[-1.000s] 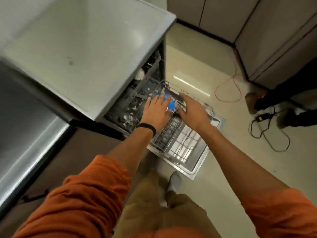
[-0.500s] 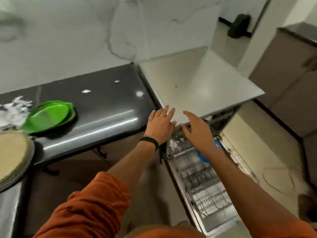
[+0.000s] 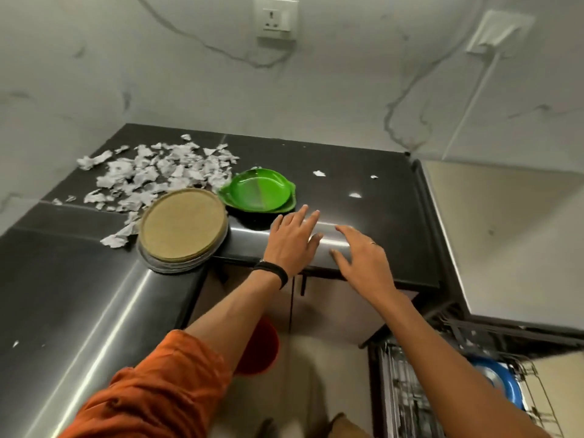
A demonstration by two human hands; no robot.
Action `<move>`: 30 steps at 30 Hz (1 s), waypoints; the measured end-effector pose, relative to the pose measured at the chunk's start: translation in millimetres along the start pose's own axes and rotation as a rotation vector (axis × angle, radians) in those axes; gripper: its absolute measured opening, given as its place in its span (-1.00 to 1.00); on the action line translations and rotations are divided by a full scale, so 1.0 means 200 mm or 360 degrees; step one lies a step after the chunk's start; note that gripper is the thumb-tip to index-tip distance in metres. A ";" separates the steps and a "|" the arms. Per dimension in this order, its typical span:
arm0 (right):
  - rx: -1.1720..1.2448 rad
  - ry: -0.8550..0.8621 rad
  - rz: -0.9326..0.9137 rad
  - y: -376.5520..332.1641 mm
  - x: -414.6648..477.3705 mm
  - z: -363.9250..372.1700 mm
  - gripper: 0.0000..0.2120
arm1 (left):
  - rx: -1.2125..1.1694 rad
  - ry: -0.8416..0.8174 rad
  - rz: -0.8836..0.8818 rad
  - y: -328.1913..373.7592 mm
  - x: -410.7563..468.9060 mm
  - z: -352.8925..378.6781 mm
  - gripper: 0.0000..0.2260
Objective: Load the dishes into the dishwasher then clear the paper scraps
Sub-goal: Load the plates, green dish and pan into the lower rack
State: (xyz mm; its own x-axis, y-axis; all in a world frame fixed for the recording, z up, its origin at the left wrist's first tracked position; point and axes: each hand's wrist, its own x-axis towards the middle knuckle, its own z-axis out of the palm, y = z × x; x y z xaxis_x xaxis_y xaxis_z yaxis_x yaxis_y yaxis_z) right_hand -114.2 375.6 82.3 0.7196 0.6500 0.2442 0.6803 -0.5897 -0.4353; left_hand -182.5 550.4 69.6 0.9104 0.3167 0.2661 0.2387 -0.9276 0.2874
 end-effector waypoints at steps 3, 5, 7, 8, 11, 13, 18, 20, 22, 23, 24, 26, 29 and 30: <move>0.0004 -0.0085 -0.0127 -0.09 0.17 0.12 -0.52 | 0.0025 0.0010 -0.0155 -0.18 0.01 -0.04 -0.53; 0.0004 -0.0143 -0.0204 -0.14 0.30 0.19 -0.53 | 0.0040 0.0006 -0.0233 -0.28 0.03 -0.06 -0.53; -0.0013 -0.0195 -0.0269 -0.17 0.42 0.25 -0.53 | 0.0063 -0.0003 -0.0296 -0.35 0.05 -0.06 -0.53; -0.0027 -0.0221 -0.0298 -0.19 0.49 0.28 -0.53 | 0.0084 -0.0011 -0.0339 -0.39 0.07 -0.06 -0.53; -0.0041 -0.0281 -0.0380 -0.22 0.69 0.36 -0.54 | 0.0132 -0.0053 -0.0496 -0.48 0.16 -0.05 -0.53; -0.0083 -0.0350 -0.0436 -0.22 0.81 0.41 -0.53 | 0.0160 -0.0062 -0.0558 -0.52 0.22 -0.03 -0.53; -0.0255 -0.0587 -0.0617 -0.18 1.03 0.57 -0.51 | 0.0175 -0.0094 -0.0719 -0.61 0.31 0.02 -0.50; -0.0355 -0.0661 -0.0698 -0.15 1.06 0.64 -0.57 | 0.0183 -0.0133 -0.0753 -0.63 0.32 0.04 -0.50; -0.0401 -0.0609 -0.0781 -0.12 1.08 0.70 -0.76 | 0.0190 -0.0184 -0.0769 -0.65 0.32 0.05 -0.47; -0.0420 -0.0558 -0.0811 -0.12 1.07 0.71 -0.86 | 0.0191 -0.0209 -0.0774 -0.65 0.31 0.06 -0.45; -0.0431 -0.0511 -0.0826 -0.11 1.07 0.72 -0.91 | 0.0187 -0.0235 -0.0774 -0.66 0.32 0.06 -0.42; -0.0435 -0.0430 -0.0877 -0.09 1.06 0.72 -0.86 | 0.0200 -0.0290 -0.0752 -0.68 0.33 0.07 -0.37; -0.0400 -0.0393 -0.0938 -0.05 1.05 0.68 -0.80 | 0.0253 -0.0331 -0.0700 -0.67 0.38 0.08 -0.33; -0.0368 -0.0382 -0.0939 -0.04 1.03 0.66 -0.77 | 0.0279 -0.0341 -0.0664 -0.66 0.40 0.08 -0.31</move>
State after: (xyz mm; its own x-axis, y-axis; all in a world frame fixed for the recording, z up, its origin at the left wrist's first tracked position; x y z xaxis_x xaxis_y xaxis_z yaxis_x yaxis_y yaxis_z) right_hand 10.2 578.0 21.5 0.1856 0.9673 0.1731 0.9812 -0.1731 -0.0850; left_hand -135.4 694.9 37.9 0.7697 0.6372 -0.0389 0.6339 -0.7557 0.1650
